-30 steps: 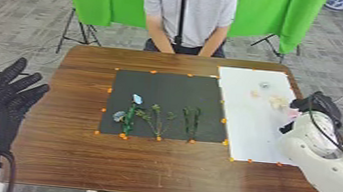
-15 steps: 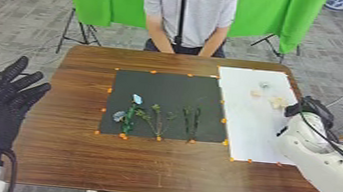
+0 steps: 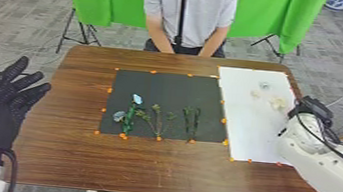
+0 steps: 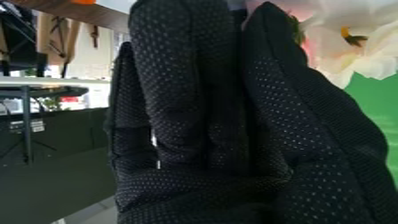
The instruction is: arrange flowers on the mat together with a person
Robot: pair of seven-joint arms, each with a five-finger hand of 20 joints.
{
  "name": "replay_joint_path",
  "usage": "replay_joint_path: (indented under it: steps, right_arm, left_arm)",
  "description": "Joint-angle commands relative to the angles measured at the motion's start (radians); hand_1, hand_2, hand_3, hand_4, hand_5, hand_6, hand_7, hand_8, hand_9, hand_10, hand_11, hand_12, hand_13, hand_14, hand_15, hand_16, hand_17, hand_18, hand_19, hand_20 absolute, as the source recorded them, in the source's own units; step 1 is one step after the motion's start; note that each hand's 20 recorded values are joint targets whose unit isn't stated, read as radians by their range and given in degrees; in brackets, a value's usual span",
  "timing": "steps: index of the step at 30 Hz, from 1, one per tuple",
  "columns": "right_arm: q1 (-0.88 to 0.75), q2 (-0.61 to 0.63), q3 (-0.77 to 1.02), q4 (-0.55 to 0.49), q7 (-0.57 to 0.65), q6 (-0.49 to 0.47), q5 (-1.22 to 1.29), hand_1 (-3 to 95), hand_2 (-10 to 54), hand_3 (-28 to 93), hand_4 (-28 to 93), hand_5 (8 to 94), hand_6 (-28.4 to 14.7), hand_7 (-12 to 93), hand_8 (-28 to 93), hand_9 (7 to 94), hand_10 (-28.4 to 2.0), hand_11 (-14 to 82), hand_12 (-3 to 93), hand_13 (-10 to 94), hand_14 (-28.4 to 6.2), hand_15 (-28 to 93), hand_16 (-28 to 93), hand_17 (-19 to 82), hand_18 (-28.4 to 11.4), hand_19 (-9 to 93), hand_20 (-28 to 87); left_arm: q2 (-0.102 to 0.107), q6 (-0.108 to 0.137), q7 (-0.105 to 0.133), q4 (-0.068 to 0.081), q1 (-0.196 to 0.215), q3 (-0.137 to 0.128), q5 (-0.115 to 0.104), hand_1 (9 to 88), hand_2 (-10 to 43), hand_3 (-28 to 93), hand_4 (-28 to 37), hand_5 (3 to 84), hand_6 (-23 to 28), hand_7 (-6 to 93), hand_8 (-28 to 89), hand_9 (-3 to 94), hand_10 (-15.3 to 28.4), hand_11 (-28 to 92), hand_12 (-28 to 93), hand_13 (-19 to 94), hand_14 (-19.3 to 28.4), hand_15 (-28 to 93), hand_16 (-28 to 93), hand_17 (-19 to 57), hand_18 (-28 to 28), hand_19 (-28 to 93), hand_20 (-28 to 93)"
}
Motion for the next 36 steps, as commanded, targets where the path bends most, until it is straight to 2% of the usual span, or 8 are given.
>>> replay_joint_path:
  steps: [1, 9, 11, 15, 21, 24, 32, 36]
  right_arm:
    - [-0.018, -0.009, -0.015, -0.006, 0.028, 0.055, -0.066, 61.5, -9.5, 59, -28, 86.5, 2.9, 16, 2, 93.2, -7.9, 6.5, 27.9, 83, -6.1, 43, 24, 28, -19.4, 83, -3]
    - [-0.041, -0.002, 0.012, -0.053, 0.063, 0.112, -0.159, 60.9, -9.5, 61, -28, 87.7, 2.5, 16, 2, 93.6, -8.4, 8.4, 27.3, 85, -6.2, 45, 23, 29, -19.1, 84, -3]
    - [-0.042, 0.007, 0.016, -0.084, 0.066, 0.132, -0.187, 60.8, -9.5, 61, -28, 88.1, 2.6, 16, 2, 93.7, -8.2, 8.8, 27.1, 85, -6.1, 45, 23, 30, -18.9, 85, -3]
    - [-0.032, 0.027, 0.016, -0.178, 0.044, 0.154, -0.259, 60.3, -9.5, 62, -28, 88.6, 2.8, 16, 3, 93.7, -7.6, 10.1, 27.4, 86, -5.1, 45, 23, 30, -18.7, 85, -4]
    - [0.125, 0.034, -0.117, -0.319, -0.067, 0.182, -0.291, 59.2, -9.5, 64, -28, 88.8, 3.4, 16, 3, 93.7, -7.0, 10.7, 27.9, 86, -4.6, 44, 25, 30, -18.6, 85, -4]
    - [0.262, 0.01, -0.245, -0.353, -0.147, 0.196, -0.258, 58.7, -9.5, 64, -28, 88.6, 3.7, 16, 3, 93.7, -6.7, 10.5, 28.1, 86, -4.5, 44, 25, 29, -18.4, 85, -4]
    - [0.615, -0.191, -0.634, -0.286, -0.253, 0.222, -0.199, 58.4, -9.5, 63, -28, 87.9, 4.3, 17, 3, 93.7, -6.3, 9.9, 28.7, 85, -4.0, 44, 27, 28, -17.9, 85, -3]
    - [0.637, -0.306, -0.69, -0.218, -0.297, 0.189, -0.177, 58.2, -9.5, 63, -28, 87.7, 4.5, 17, 3, 93.7, -6.0, 9.5, 29.0, 85, -3.9, 43, 27, 28, -17.6, 84, -3]
  left_arm:
    - [0.015, 0.005, 0.015, 0.005, 0.023, -0.001, -0.021, 21.7, 7.4, 74, -25.9, 32.2, 4.5, 11.7, -9, 31.2, 15.6, 21, 13, 22, 21.7, 48, -5, -9.3, 19.9, 42, 20]
    - [0.019, 0.007, 0.014, 0.005, 0.022, 0.0, -0.021, 21.7, 7.4, 74, -25.9, 32.2, 4.5, 11.7, -9, 31.2, 15.6, 21, 13, 22, 21.8, 49, -5, -9.3, 19.9, 42, 20]
    - [0.024, 0.011, 0.026, 0.002, 0.034, -0.007, -0.027, 21.7, 7.4, 74, -25.9, 32.2, 4.5, 11.7, -9, 31.2, 15.6, 21, 13, 22, 21.8, 49, -5, -9.3, 19.9, 42, 20]
    - [0.017, 0.008, 0.023, -0.003, 0.046, -0.027, -0.023, 21.7, 7.3, 75, -25.9, 32.2, 4.6, 11.8, -9, 31.2, 15.6, 21, 13, 22, 21.8, 48, -5, -9.3, 19.9, 42, 20]
    - [-0.015, -0.008, -0.004, -0.013, 0.062, -0.062, 0.002, 21.7, 7.3, 74, -26.0, 32.2, 4.5, 11.8, -9, 31.2, 15.6, 21, 13, 22, 21.9, 49, -5, -9.3, 19.9, 42, 20]
    - [-0.013, -0.009, 0.005, -0.015, 0.075, -0.071, -0.001, 21.6, 7.2, 75, -26.0, 32.1, 4.6, 11.8, -9, 31.2, 15.6, 21, 13, 22, 21.9, 49, -5, -9.3, 19.9, 42, 20]
    - [0.012, 0.007, 0.041, -0.016, 0.094, -0.081, -0.032, 21.6, 7.3, 74, -26.1, 32.1, 4.5, 11.8, -9, 31.2, 15.6, 21, 13, 22, 21.9, 48, -5, -9.3, 19.9, 42, 20]
    - [-0.008, -0.004, 0.015, -0.015, 0.072, -0.078, -0.016, 21.6, 7.3, 74, -26.1, 32.0, 4.5, 11.7, -9, 31.2, 15.6, 21, 13, 22, 21.9, 49, -5, -9.3, 20.0, 42, 20]
